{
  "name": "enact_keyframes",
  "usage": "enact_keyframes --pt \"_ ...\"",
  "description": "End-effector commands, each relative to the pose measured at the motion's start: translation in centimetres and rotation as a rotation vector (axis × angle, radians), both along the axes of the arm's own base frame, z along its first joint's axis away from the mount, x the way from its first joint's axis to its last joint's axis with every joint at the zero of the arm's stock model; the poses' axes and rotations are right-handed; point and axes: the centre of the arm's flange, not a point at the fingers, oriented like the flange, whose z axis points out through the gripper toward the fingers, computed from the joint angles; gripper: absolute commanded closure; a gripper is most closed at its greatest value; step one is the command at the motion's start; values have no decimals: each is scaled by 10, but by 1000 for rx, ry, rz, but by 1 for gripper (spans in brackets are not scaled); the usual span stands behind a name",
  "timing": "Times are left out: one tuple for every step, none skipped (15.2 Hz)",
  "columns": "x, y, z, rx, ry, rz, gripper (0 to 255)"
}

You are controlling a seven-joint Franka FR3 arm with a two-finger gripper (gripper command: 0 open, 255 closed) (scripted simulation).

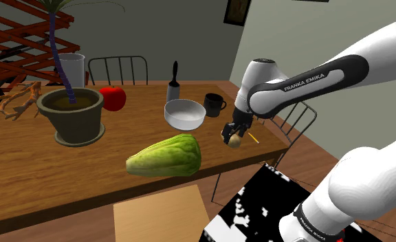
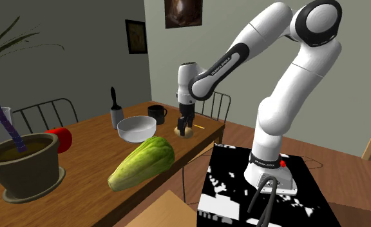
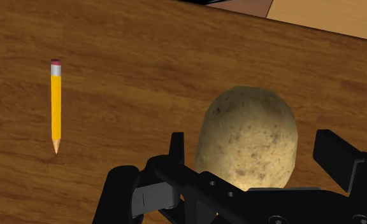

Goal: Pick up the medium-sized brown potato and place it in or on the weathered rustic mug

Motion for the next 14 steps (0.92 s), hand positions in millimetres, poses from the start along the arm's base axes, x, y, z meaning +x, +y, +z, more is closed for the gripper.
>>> enact_keyframes --pt "0 -1 -11 0 -1 0 0" --pt "1 -1 -14 0 -1 0 0" --pt "0 -1 -14 0 -1 0 0" --pt "1 -1 -14 0 -1 0 0" --pt "1 -1 -14 0 -1 0 0" --pt "1 -1 -14 0 -1 0 0" --pt "1 -1 -14 0 -1 0 0" --pt "1 -1 -14 0 -1 0 0" --pt "1 -1 -14 0 -1 0 0" --pt "1 -1 -14 0 -1 0 0" --pt "1 -1 -14 0 -1 0 255" --pt "1 -1 -14 0 -1 0 255" --pt "0 -1 -14 0 -1 0 255" --pt "0 -1 -14 0 -1 0 255"
